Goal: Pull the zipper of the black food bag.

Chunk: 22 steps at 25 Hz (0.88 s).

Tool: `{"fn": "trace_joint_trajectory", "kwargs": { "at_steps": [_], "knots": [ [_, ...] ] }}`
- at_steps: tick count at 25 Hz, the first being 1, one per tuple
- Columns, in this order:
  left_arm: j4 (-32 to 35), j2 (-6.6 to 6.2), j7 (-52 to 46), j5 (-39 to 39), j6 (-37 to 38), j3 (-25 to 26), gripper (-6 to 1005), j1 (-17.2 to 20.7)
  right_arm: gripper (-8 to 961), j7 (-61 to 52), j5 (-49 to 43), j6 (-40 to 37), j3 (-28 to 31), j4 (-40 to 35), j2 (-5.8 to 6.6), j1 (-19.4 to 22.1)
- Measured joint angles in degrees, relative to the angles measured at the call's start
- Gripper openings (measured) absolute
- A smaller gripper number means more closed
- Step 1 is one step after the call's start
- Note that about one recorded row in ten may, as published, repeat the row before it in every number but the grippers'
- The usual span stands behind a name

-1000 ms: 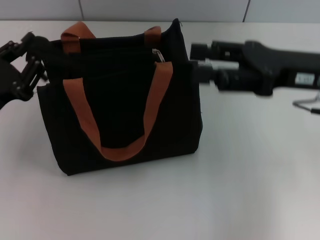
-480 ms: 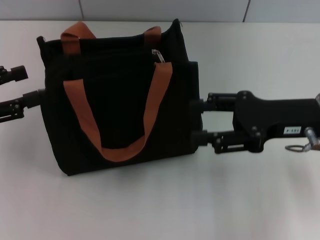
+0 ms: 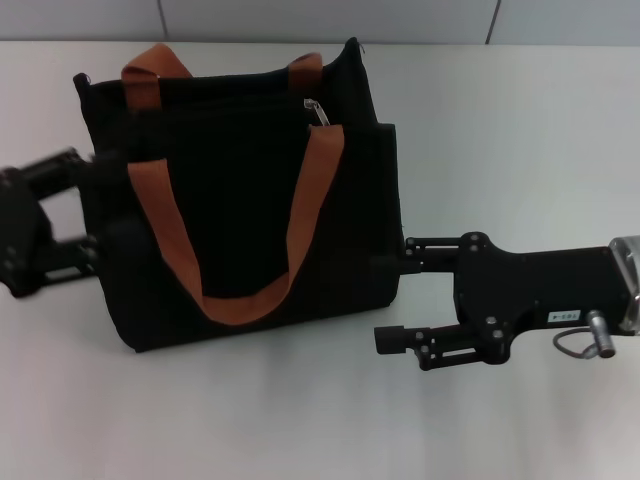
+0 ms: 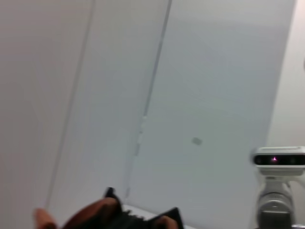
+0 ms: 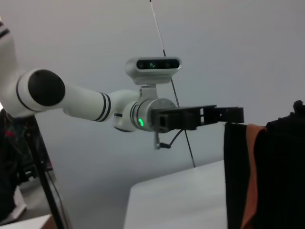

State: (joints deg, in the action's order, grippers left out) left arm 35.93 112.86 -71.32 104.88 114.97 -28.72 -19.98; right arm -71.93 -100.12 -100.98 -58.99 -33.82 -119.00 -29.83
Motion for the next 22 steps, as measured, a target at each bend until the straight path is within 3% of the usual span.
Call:
{"fn": "trace_joint_trajectory", "kwargs": {
  "at_steps": [3,4,6,7,8,15,22],
  "knots": [
    [-2.02,0.29,2.35,0.0,0.07,-1.85,823,0.06,759,3.45,-0.02,1.96,0.0,2.21,0.0,-0.17],
    [-5.16,0.81,6.79,-0.04,0.12,-7.51,822,0.32,759,5.63,-0.04,3.01,0.01,3.65,-0.04,-0.28],
    [-5.57,1.03,7.79,-0.01,0.1,-8.58,822,0.41,759,7.54,-0.05,3.8,0.01,4.82,-0.08,-0.38],
    [-6.71,2.08,11.56,0.07,-0.09,-10.88,822,0.8,759,8.26,-0.06,4.12,0.01,5.19,-0.11,-0.4],
    [-6.96,2.73,14.12,0.07,-0.2,-11.14,822,1.33,759,9.24,-0.07,4.69,-0.08,5.7,-0.19,-0.45],
    [-7.86,3.35,15.96,0.63,-0.58,-12.06,822,1.73,759,12.27,-0.07,5.0,-1.54,8.12,-0.27,-1.09],
    [-11.44,4.77,20.03,4.56,-7.67,-12.93,822,1.4,759,17.02,0.06,5.79,-1.97,11.01,-0.43,-1.14]
  ]
}}
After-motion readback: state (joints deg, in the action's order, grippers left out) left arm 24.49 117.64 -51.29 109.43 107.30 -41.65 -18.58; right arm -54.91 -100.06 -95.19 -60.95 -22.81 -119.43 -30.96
